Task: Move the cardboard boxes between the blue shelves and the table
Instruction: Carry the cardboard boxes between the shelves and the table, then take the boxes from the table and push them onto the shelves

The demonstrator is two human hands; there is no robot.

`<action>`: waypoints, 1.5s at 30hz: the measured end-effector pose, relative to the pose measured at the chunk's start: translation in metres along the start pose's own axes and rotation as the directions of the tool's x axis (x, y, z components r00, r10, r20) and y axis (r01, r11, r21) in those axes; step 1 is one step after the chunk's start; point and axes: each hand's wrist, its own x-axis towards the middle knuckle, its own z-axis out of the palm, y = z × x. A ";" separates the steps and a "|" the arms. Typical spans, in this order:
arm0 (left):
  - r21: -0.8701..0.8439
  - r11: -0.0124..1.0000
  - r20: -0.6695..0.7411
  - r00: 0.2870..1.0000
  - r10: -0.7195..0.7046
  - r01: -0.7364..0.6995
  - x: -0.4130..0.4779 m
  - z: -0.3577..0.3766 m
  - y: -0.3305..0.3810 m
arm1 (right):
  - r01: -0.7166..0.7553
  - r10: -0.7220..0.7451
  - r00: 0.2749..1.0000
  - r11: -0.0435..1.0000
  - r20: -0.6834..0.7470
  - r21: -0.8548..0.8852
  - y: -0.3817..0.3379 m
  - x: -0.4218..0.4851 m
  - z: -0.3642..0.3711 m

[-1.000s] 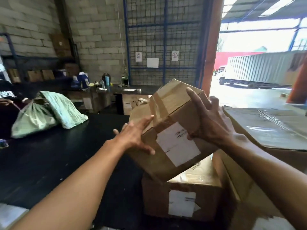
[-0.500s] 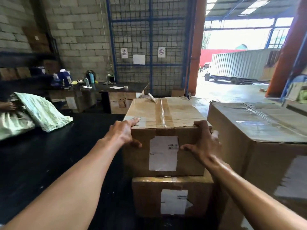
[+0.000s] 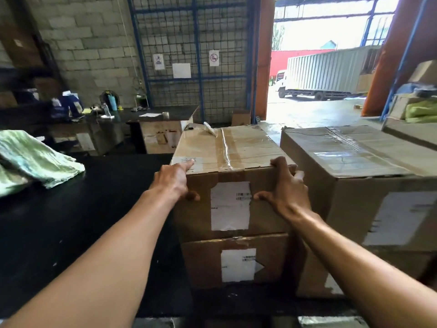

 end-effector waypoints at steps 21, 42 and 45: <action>0.167 0.781 -0.347 0.706 0.618 -0.602 -0.102 0.001 0.240 | 0.018 -0.081 0.990 0.890 -0.119 -0.456 0.111 0.010 -0.237; 0.192 0.877 -0.064 0.886 0.460 -0.441 -0.166 0.183 0.593 | -0.111 0.130 0.991 0.938 0.038 -0.328 0.472 0.039 -0.454; 0.240 0.882 -0.140 0.884 0.445 -0.406 -0.168 0.193 0.588 | -0.101 0.133 0.985 0.959 0.106 -0.263 0.483 0.045 -0.443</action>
